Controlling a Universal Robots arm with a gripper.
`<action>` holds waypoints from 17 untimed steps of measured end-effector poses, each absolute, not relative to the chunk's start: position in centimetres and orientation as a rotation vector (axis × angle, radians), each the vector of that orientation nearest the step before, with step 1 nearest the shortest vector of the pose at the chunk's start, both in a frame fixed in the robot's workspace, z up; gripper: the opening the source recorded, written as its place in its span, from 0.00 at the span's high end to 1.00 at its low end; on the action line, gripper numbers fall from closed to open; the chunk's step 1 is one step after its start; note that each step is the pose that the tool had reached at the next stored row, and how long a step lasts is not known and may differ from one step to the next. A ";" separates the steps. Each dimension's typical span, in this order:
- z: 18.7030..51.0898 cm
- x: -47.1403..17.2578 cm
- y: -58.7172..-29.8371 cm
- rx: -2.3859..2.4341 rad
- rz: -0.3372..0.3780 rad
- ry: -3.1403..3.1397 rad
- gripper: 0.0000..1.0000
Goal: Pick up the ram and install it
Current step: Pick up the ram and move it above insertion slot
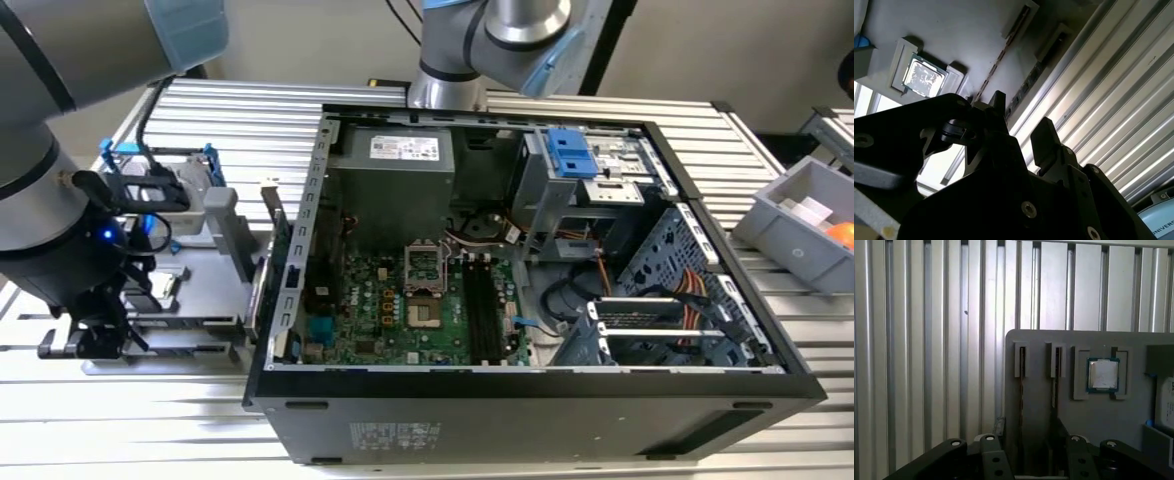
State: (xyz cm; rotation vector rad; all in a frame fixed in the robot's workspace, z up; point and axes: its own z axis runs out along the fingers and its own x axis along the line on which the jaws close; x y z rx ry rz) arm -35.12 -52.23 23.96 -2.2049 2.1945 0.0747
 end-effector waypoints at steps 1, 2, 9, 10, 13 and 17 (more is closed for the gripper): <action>23.9 -35.1 -52.2 -2.205 0.075 2.194 0.00; 23.8 -35.1 -52.2 -2.205 0.075 2.194 0.00; 23.1 -35.1 -52.3 -2.205 0.074 2.194 0.00; 23.0 -35.1 -52.3 -2.205 0.074 2.194 0.00; 22.8 -35.1 -52.4 -2.205 0.074 2.194 0.00; 22.4 -35.1 -52.5 -2.205 0.074 2.194 0.00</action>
